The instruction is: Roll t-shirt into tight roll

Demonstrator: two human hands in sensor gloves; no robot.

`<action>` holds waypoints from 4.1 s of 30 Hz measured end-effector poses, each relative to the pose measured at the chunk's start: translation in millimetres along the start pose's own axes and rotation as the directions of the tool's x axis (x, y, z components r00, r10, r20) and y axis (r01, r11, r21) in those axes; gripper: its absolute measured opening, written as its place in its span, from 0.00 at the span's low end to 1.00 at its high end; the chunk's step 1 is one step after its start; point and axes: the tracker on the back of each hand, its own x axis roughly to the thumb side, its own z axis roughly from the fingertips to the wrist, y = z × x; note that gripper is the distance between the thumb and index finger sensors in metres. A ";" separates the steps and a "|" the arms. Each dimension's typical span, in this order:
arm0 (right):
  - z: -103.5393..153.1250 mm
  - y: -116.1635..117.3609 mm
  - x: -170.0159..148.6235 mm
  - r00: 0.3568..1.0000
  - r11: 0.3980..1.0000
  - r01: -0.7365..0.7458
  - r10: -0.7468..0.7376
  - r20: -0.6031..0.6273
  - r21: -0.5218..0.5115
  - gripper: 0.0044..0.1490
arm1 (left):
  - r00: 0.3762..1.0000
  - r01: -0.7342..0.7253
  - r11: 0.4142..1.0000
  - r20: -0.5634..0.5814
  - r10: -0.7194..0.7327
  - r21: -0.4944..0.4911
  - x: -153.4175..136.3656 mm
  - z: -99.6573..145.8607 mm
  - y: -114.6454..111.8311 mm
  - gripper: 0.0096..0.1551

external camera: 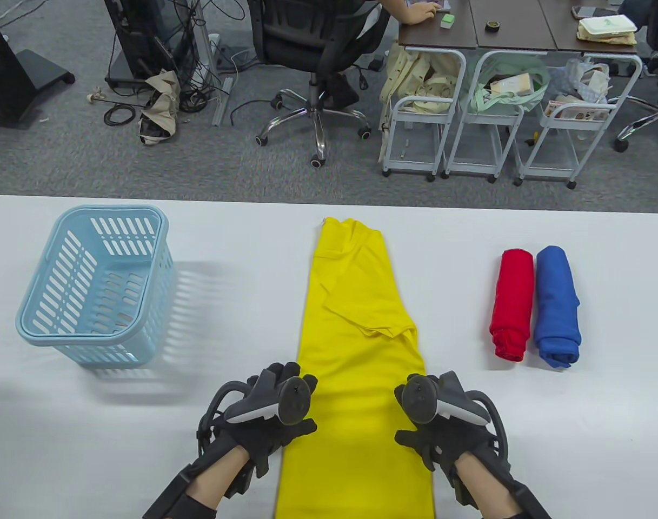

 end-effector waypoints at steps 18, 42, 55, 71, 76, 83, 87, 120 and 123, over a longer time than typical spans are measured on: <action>-23.3 5.3 -2.5 0.997 1.000 0.019 -0.019 -0.071 -0.004 0.53 | 0.994 0.108 0.993 0.000 -0.108 -0.050 3.2 -24.8 -18.4 0.47; -37.6 3.2 -12.8 0.989 0.989 0.148 -0.148 0.000 0.017 0.55 | 0.998 0.062 0.998 0.005 -0.062 -0.014 -1.1 -40.0 -14.8 0.47; -32.6 -1.7 -14.9 0.982 0.994 0.083 -0.093 -0.167 -0.065 0.45 | 0.984 0.171 0.978 0.062 -0.165 -0.116 21.6 -32.3 -25.9 0.56; -27.3 5.9 -13.0 0.997 0.996 0.080 -0.079 -0.012 0.032 0.63 | 0.993 0.119 0.989 0.023 -0.117 -0.084 2.0 -35.0 -21.0 0.53; -26.9 5.9 -14.7 0.996 0.996 0.087 -0.087 -0.010 0.028 0.63 | 0.999 0.028 0.998 0.019 -0.027 -0.055 -14.4 -27.9 -12.7 0.51; -27.6 5.3 -15.8 0.995 0.995 0.096 -0.096 -0.002 0.020 0.61 | 0.997 0.072 0.995 -0.025 -0.071 0.069 -19.9 -5.9 2.1 0.52; -27.4 5.3 -15.9 0.995 0.995 0.096 -0.096 -0.002 0.019 0.61 | 0.990 0.090 0.969 0.087 -0.113 0.229 7.6 10.6 14.6 0.44; 7.3 13.4 43.7 0.944 0.945 -0.324 0.326 0.053 -0.044 0.48 | 0.920 0.356 0.927 0.126 -0.370 0.121 54.6 1.1 -10.0 0.33; 4.4 12.8 44.1 0.952 0.947 -0.300 0.305 0.035 -0.111 0.33 | 0.923 0.343 0.928 0.134 -0.362 0.145 53.5 -0.9 -10.1 0.31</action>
